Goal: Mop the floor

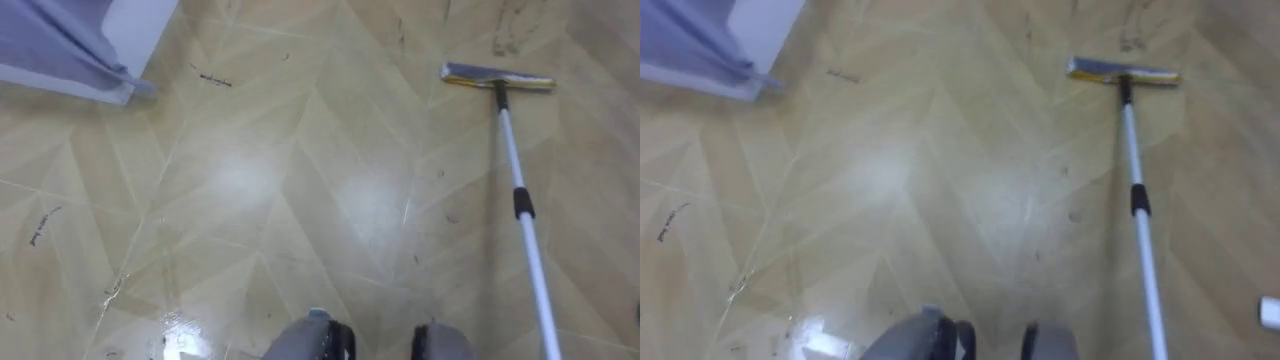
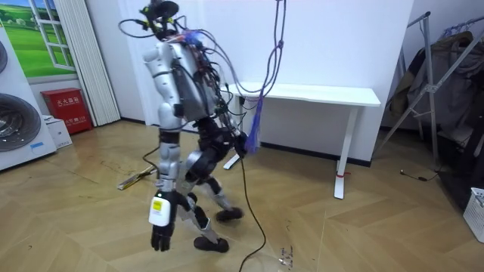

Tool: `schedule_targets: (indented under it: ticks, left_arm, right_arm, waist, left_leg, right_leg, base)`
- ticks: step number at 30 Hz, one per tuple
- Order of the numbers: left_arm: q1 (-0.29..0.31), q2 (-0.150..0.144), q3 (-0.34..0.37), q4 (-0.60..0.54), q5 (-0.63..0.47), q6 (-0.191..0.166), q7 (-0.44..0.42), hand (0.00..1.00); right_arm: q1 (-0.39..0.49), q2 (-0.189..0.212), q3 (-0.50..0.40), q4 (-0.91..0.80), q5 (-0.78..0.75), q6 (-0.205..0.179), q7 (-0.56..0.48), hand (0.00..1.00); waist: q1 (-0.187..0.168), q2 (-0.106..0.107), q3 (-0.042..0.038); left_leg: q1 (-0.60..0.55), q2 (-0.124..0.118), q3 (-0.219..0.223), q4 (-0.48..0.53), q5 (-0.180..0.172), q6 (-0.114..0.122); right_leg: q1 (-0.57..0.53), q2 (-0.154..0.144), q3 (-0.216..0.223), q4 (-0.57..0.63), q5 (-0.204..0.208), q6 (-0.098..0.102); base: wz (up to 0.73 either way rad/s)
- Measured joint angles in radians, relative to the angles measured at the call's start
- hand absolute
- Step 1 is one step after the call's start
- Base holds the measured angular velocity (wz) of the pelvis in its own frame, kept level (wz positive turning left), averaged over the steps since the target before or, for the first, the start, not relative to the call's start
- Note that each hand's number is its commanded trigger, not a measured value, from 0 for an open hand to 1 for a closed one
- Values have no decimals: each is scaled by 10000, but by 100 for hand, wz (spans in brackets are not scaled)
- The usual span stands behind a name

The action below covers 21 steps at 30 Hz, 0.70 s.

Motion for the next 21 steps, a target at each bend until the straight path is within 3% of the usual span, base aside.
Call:
schedule_targets:
  ticks: [2,4,6,8,9,10,11,12,13,14,15,16,17,18,19,20,21]
  left_arm:
    - [91,-185,-6,-27,-6,11,3,0]
    - [298,-225,-57,-44,-7,219,8,0]
    - [568,-197,-89,-109,-89,453,51,0]
    - [639,-81,-102,-116,-346,595,68,0]
    - [633,27,-212,-201,-498,654,138,0]
    - [645,115,-395,-215,-776,622,275,0]
    - [670,158,-461,-264,-976,612,314,0]
    - [676,259,-642,-357,-1223,566,357,0]
    - [664,337,-656,-470,-1261,416,358,0]
    - [674,388,-654,-588,-1270,382,359,0]
    - [753,419,-624,-828,-1239,359,360,0]
    - [924,420,-627,-1118,-1200,343,345,0]
    - [1028,419,-634,-1229,-1198,325,315,0]
    - [1215,415,-623,-1349,-1184,280,202,0]
    - [1294,429,-589,-1381,-1081,261,83,0]
    - [1345,454,-563,-1372,-1066,273,-3,0]
    - [1380,454,-548,-1364,-1011,282,-116,0]
  right_arm:
    - [72,87,-99,1,2,110,-57,100]
    - [20,126,-131,-9,2,246,-78,100]
    - [-248,62,-185,-145,-32,535,-197,100]
    - [-938,-19,-264,-96,-241,763,-311,100]
    - [-1561,-129,-296,43,-313,796,-404,100]
    - [-2199,-280,-228,72,-325,823,-513,100]
    - [-2526,-365,-202,49,-309,816,-546,100]
    - [-3146,-519,-17,-53,-129,763,-550,100]
    - [-3563,-622,140,-208,127,552,-530,100]
    - [-3752,-639,165,-295,226,386,-515,100]
    - [-4126,-642,161,-395,491,60,-422,100]
    - [-4223,-609,152,-550,785,-89,-264,100]
    - [-4211,-592,187,-589,952,-108,-198,100]
    - [-4066,-582,278,-593,1339,-108,-67,100]
    - [-3716,-569,416,-598,1668,-112,19,100]
    - [-3461,-552,442,-613,1777,-121,78,100]
    - [-2936,-584,437,-579,2035,-115,204,100]
  waist:
    - [-1,-26,13]
    - [31,-145,86]
    - [114,-205,127]
    - [187,-274,155]
    - [239,-398,229]
    - [440,-559,289]
    - [550,-660,312]
    - [720,-816,339]
    - [889,-974,332]
    - [941,-1068,360]
    - [1119,-1082,360]
    - [1308,-1160,347]
    - [1360,-1202,358]
    - [1429,-1202,348]
    - [1448,-1176,319]
    - [1413,-1213,265]
    - [1250,-1207,195]
  left_leg:
    - [460,-1,-8,-226,-259,-32]
    - [1228,3,-86,-372,-779,-172]
    - [1912,49,-198,-385,-1219,-363]
    - [1999,242,-91,479,-1245,-718]
    - [1556,472,85,1871,-655,-1487]
    - [1079,668,271,3328,362,-1726]
    - [816,744,274,3972,950,-1765]
    - [248,735,256,5090,2211,-1898]
    - [-511,758,229,5716,2425,-1887]
    - [-914,777,230,5843,2338,-1776]
    - [-1653,844,157,5553,2036,-1600]
    - [-2064,904,125,4444,1657,-1621]
    - [-2128,896,62,3590,1547,-1650]
    - [-2079,904,-80,1693,1577,-1731]
    - [-1989,961,-106,349,1985,-1406]
    - [-1910,955,-16,291,1969,-1220]
    - [-1607,775,203,286,1678,-712]
  right_leg:
    - [-219,143,-157,-1777,144,-103]
    - [28,238,-564,-3511,624,-455]
    - [526,233,-718,-3350,845,-634]
    - [804,259,-875,-2886,438,-751]
    - [880,284,-863,-2392,95,-902]
    - [994,298,-821,-1826,-382,-1109]
    - [1057,346,-794,-1604,-608,-1162]
    - [1157,463,-678,-1221,-1021,-1220]
    - [1185,501,-644,-908,-1385,-1261]
    - [1216,509,-623,-783,-1535,-1248]
    - [1409,561,-620,-655,-1845,-1248]
    - [1748,579,-606,-717,-2106,-1198]
    - [1976,581,-600,-788,-2232,-1133]
    - [2499,580,-591,-959,-2524,-998]
    - [3053,524,-607,-1147,-2873,-845]
    - [3275,446,-604,-1230,-3037,-727]
    - [3649,301,-474,-1364,-3185,-493]
  base:
    - [-7]
    - [0]
    - [0]
    - [-2]
    - [-10]
    - [-18]
    - [-29]
    - [-21]
    - [-17]
    - [-11]
    - [-10]
    - [-6]
    - [0]
    - [7]
    - [11]
    - [36]
    - [53]
